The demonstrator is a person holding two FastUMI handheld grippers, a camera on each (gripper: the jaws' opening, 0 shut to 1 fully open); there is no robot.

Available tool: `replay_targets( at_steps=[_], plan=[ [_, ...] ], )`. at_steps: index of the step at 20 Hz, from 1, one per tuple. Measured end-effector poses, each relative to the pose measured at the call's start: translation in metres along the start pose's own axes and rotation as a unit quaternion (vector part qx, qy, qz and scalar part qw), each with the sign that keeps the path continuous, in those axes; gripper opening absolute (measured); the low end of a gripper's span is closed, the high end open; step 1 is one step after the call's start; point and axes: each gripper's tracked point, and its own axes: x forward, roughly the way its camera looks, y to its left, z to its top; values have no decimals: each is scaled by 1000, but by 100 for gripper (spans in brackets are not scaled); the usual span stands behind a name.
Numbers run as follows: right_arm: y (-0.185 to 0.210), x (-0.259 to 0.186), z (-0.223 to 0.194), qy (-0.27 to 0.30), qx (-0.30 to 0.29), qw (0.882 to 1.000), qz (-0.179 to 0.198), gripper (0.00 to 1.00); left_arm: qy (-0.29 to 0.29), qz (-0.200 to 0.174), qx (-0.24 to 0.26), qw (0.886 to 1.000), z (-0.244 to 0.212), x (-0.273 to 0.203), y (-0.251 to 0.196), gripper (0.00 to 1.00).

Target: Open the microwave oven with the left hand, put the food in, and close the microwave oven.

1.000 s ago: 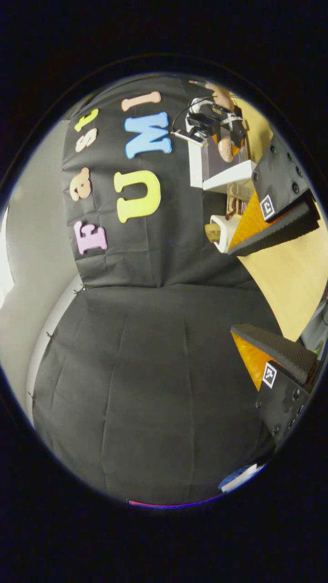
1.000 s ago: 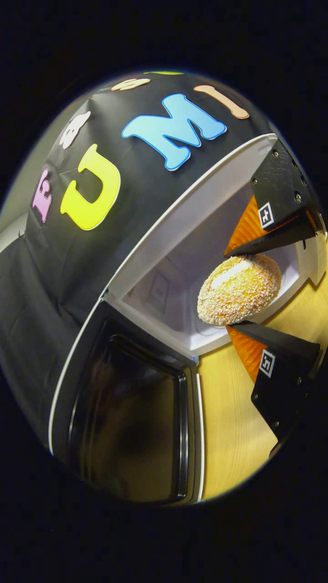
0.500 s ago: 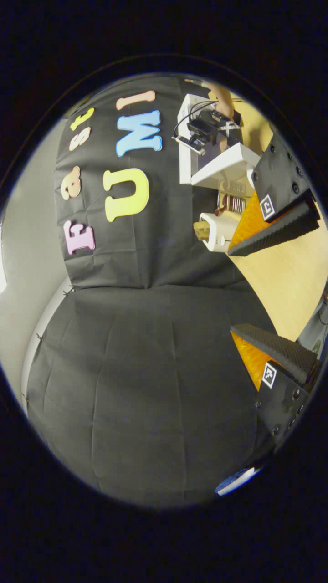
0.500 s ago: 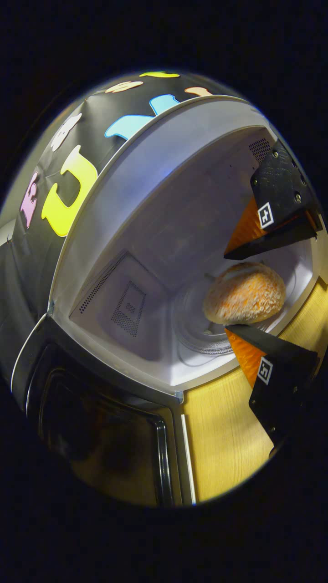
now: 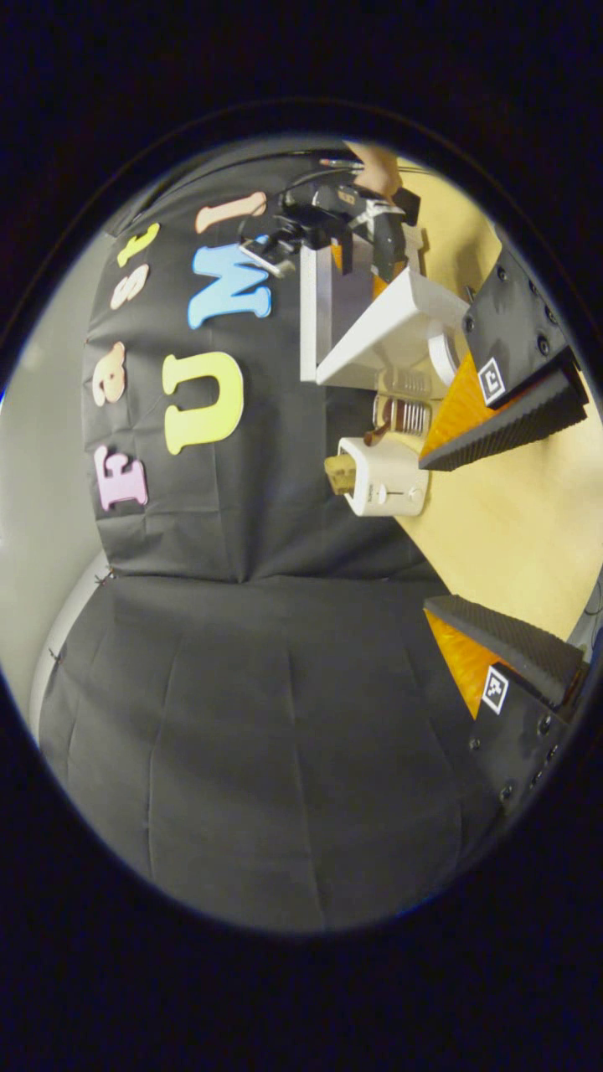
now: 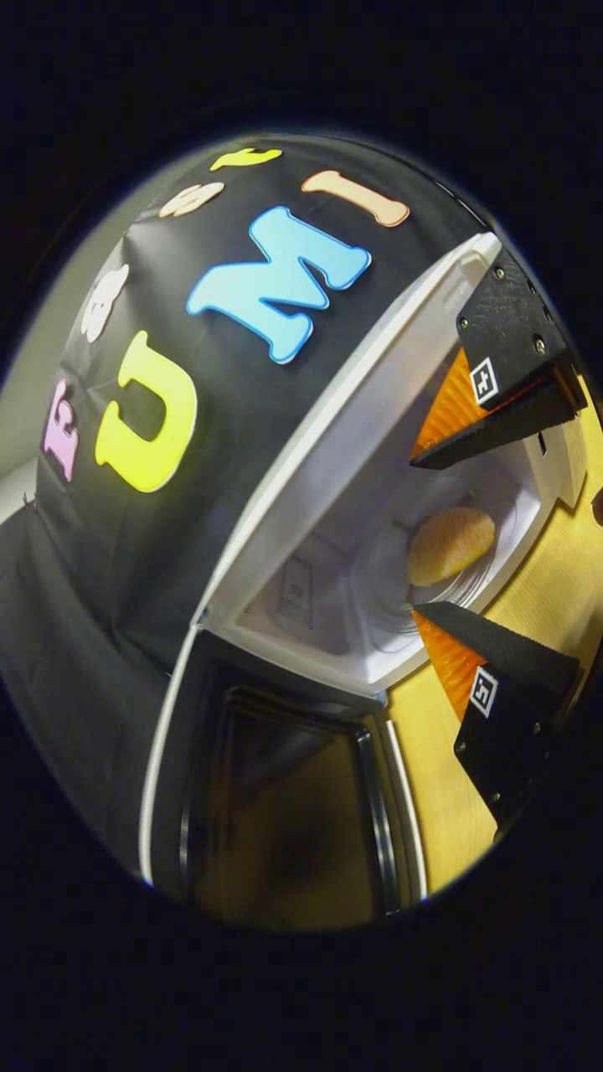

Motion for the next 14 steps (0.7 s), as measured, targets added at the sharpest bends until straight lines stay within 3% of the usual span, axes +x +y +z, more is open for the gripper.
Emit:
replay_targets(
  at_steps=[4,7,14],
  plan=[
    [-26,-52,41,-52,73,996,-19,98,19,-25,9,999,-23,15,-21,98],
    [-49,-88,60,-79,97,991,-38,97,30,-46,8,998,-34,21,-35,96],
    [-82,-147,69,-101,136,984,-54,97,44,-69,11,997,-42,15,-69,2]
  ],
)
